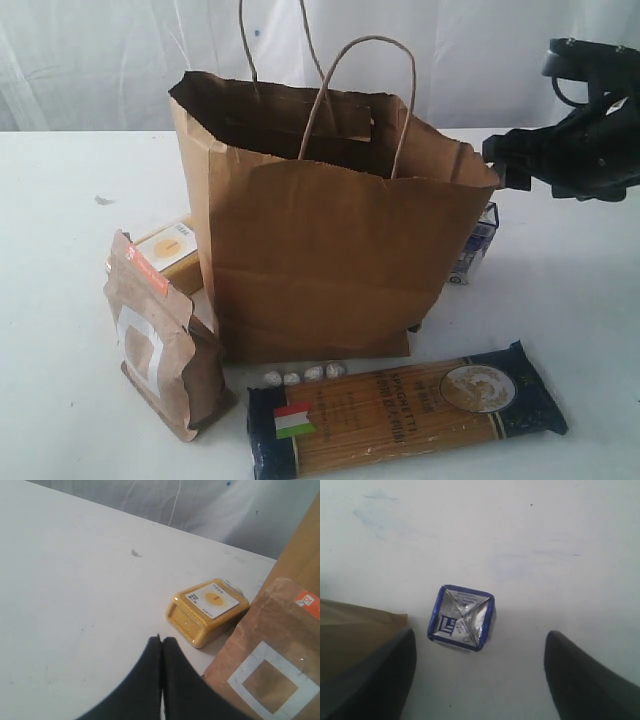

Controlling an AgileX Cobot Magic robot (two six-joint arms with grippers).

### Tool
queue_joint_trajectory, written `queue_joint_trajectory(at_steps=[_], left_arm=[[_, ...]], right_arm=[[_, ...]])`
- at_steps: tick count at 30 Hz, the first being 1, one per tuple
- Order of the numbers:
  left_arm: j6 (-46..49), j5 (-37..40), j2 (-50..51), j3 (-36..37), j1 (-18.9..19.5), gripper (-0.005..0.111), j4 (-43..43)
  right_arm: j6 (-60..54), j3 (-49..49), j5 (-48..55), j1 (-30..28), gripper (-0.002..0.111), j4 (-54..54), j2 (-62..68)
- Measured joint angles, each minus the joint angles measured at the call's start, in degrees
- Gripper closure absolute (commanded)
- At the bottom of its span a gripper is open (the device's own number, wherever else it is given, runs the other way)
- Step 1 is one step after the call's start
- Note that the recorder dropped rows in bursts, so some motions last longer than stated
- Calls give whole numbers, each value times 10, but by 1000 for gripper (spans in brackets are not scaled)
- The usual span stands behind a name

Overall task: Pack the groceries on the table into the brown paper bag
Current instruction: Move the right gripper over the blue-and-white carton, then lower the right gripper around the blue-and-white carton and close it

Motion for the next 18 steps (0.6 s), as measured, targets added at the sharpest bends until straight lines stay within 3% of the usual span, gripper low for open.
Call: queue_joint_trajectory(at_steps=[18], left_arm=[[0,0,0,0,0,106,0]], right_arm=[[-40,-20,-7,9,42,72,41]])
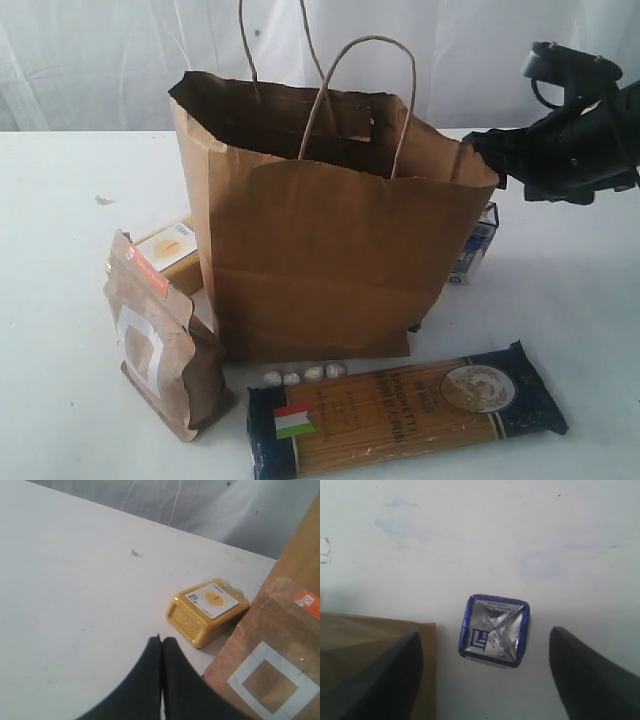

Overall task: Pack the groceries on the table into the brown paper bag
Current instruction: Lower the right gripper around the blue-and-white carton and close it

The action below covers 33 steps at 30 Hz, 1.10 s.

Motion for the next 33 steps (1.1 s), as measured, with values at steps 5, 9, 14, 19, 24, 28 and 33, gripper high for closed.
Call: queue_joint_trajectory(at_steps=[5,9,14,19,24,28,33], left_arm=[[0,0,0,0,0,106,0],[0,0,0,0,0,106,0],[0,0,0,0,0,106,0],[0,0,0,0,0,106,0],[0,0,0,0,0,106,0],[0,0,0,0,0,106,0],[0,0,0,0,0,106,0]], right_arm=[[-2,-14,0,0,42,1,31],[-7,-31,2,0,38,1,52],[-11,-42,7,0,33,1,79],[-11,-42,8,0,35,1,97],[-15,-43,4,0,37,1,114],[-16,-43,1,0,37,1,121],[-26,-43,-6,0,37,1,121]])
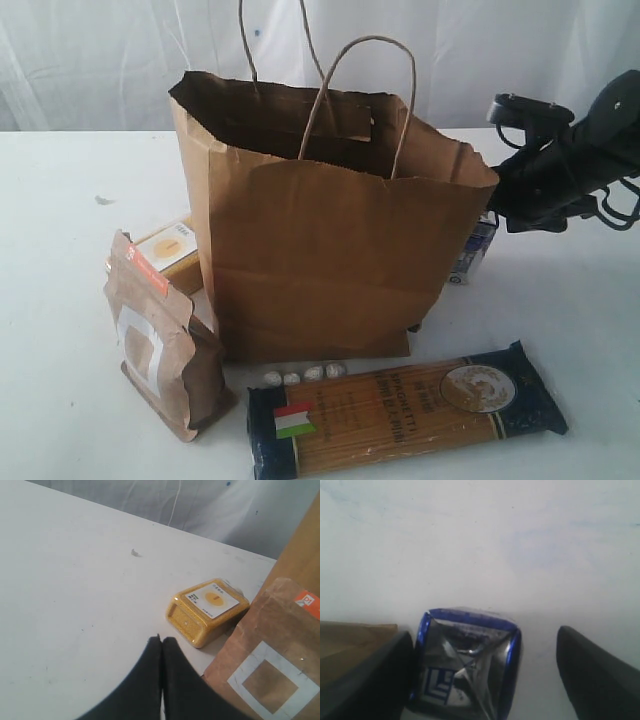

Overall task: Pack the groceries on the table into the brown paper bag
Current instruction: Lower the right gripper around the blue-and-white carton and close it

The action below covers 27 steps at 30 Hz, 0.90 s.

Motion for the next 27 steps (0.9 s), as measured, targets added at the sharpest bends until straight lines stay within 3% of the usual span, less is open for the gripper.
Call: queue_joint_trajectory(at_steps=[6,9,11,17,21,27], left_arm=[[0,0,0,0,0,106,0],[0,0,0,0,0,106,0],[0,0,0,0,0,106,0],[0,0,0,0,0,106,0],[0,0,0,0,0,106,0],[0,0,0,0,0,106,0]], right_arm=[[-5,0,-5,7,40,0,0],[-7,0,-11,20,55,0,0],[-10,0,-19,28,58,0,0],[-11,0,-20,28,57,1,0],[-18,0,-20,28,45,-6,2],[-19,-1,-20,28,45,-10,17]])
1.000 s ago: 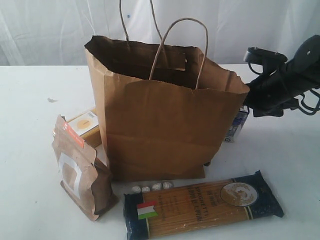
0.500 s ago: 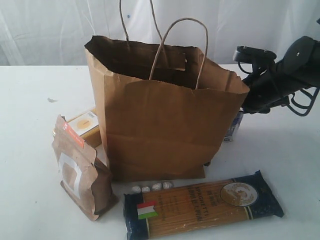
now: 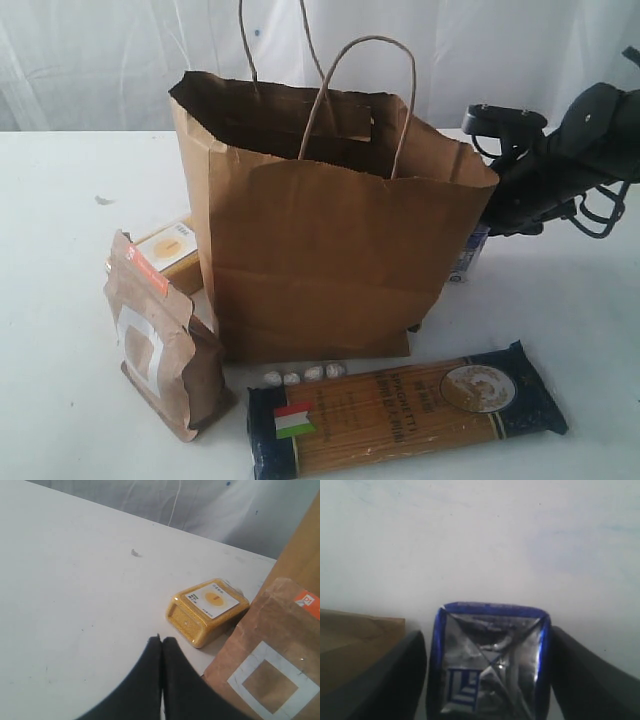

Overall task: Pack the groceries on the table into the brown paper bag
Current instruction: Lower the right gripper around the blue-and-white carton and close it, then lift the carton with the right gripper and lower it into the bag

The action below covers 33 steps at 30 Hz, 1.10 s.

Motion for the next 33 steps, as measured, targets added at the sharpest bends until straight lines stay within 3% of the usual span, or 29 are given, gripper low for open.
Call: queue_joint_trajectory(at_steps=[3,12,19,33], left_arm=[[0,0,0,0,0,106,0],[0,0,0,0,0,106,0],[0,0,0,0,0,106,0],[0,0,0,0,0,106,0]], right_arm=[[0,0,-4,0,54,-1,1],[0,-2,1,0,107,-2,1],[0,-2,24,0,108,-4,-42],[-16,-2,126,0,108,-36,-281]])
